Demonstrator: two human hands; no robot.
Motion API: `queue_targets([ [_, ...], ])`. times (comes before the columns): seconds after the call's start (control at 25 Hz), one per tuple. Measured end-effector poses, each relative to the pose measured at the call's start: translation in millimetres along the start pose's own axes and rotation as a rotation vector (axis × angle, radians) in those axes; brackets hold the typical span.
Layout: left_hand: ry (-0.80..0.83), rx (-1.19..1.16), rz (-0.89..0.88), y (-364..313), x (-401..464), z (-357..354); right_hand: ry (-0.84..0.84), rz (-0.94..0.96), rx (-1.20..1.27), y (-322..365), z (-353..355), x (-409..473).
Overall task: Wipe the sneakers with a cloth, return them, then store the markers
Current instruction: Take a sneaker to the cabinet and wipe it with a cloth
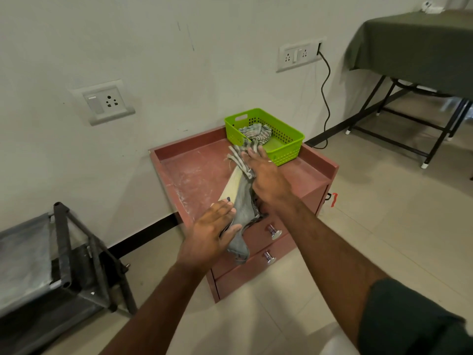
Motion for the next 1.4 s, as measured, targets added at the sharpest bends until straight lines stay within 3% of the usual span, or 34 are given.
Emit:
queue_targets([
  [0.16,0.015,-0.021,-0.003,2.9,1.5,-0.9,0.004,-0.212,0.254,-17.5,-17.2,12.2],
  [0.36,0.054,-0.013,-0.019,-6.4,3.6,-6.4,0.026,-0.484,0.401,-21.2,-14.2,-19.5],
  [0.52,-0.009,-0.049,0.025,-1.7,4.3,6.4,0.228,-0.302,0.169,3.9,-9.6,-54.5],
  [0.6,-0.004,-0.051,0.025,-2.4,2.9,7.4,0.23,-0.397,0.226,-10.1,-1.0,-64.1],
  [0.68,-0.004,-0.063,0.037,-1.5,3.4,6.9,0.119,-0.704,0.461,-36.9,8.4,-69.1],
  [0.76,-0.009,-0.073,0.054,0.4,3.8,7.2,-0.127,-0.902,0.657,-45.6,20.3,-68.1],
  [0.88,-0.015,-0.089,0.035,-0.2,3.1,7.5,-0.306,-0.73,0.596,-25.4,26.2,-46.3],
  [1.04,-0.025,-0.081,0.026,1.6,3.8,8.8,0.006,-0.353,0.331,24.0,-13.5,-26.8],
  [1.12,-0.067,-0.11,0.071,9.5,4.2,13.8,0.062,-0.209,0.319,37.9,-14.2,-33.3],
  [1.32,-0.057,-0.161,0.075,5.9,3.3,13.8,0.17,-0.244,0.248,26.9,9.8,-68.3],
  [1.4,-0.051,-0.184,0.091,4.0,3.8,12.9,0.152,-0.42,0.367,6.7,7.4,-70.6],
])
Point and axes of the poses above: each hand's wrist, its own x-axis towards the middle knuckle, its own z-axis out of the back of the hand, y = z × x, the point moved 6 cm from there along x, towards the middle knuckle, and after that the axes turned 13 degrees about -x, right-handed, at the moved point
